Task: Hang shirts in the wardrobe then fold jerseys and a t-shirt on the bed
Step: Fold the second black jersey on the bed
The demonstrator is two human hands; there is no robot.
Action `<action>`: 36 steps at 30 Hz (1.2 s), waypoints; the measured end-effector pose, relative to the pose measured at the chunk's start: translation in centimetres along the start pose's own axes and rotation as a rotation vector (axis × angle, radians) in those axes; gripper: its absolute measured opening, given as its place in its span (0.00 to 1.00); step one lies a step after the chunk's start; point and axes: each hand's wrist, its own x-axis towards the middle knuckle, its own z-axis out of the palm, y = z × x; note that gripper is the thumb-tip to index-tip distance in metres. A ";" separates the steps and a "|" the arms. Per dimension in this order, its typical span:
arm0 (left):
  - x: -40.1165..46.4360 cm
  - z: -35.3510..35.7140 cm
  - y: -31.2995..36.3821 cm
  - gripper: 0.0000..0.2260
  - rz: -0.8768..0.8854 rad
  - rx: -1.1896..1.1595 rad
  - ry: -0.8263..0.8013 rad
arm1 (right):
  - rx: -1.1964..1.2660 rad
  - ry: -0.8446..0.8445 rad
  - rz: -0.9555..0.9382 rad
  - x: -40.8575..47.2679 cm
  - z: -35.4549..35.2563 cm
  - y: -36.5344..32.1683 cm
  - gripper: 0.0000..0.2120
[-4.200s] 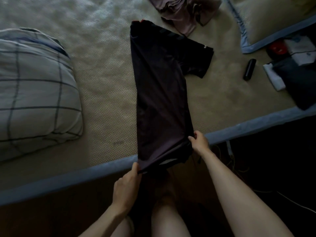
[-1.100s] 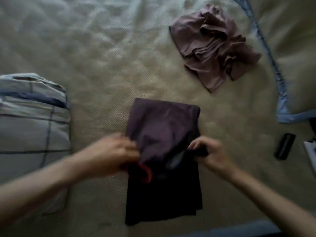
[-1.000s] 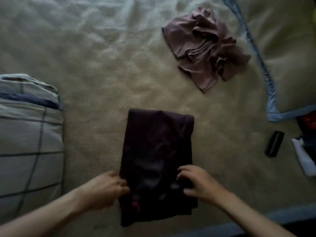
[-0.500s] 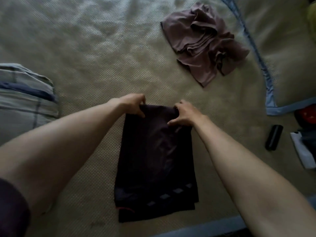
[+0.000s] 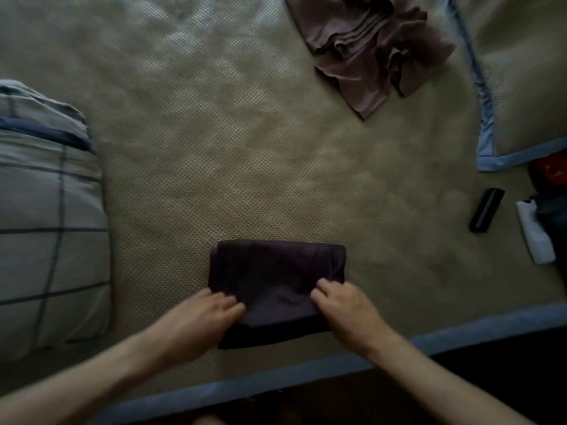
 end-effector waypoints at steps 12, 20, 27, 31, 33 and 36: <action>8.5 6.3 1.0 0.27 -0.239 0.137 0.208 | 0.511 0.302 0.188 8.8 4.4 -6.8 0.30; 2.3 6.7 -1.5 0.35 -0.745 -0.048 0.257 | 0.407 0.271 0.639 0.3 9.7 1.1 0.41; 4.4 5.3 2.6 0.35 -1.197 -1.210 0.557 | 1.151 0.149 0.908 2.0 4.6 1.0 0.41; 4.3 0.9 1.7 0.21 -1.126 -1.382 0.398 | 1.441 -0.065 0.839 1.0 2.2 1.9 0.52; 3.9 -3.1 1.8 0.17 -1.037 -1.398 0.382 | 1.594 -0.041 0.823 -0.7 -0.1 1.7 0.48; 3.0 -10.3 2.8 0.14 -0.843 -1.393 0.368 | 1.754 0.192 0.796 -4.7 -5.1 0.6 0.35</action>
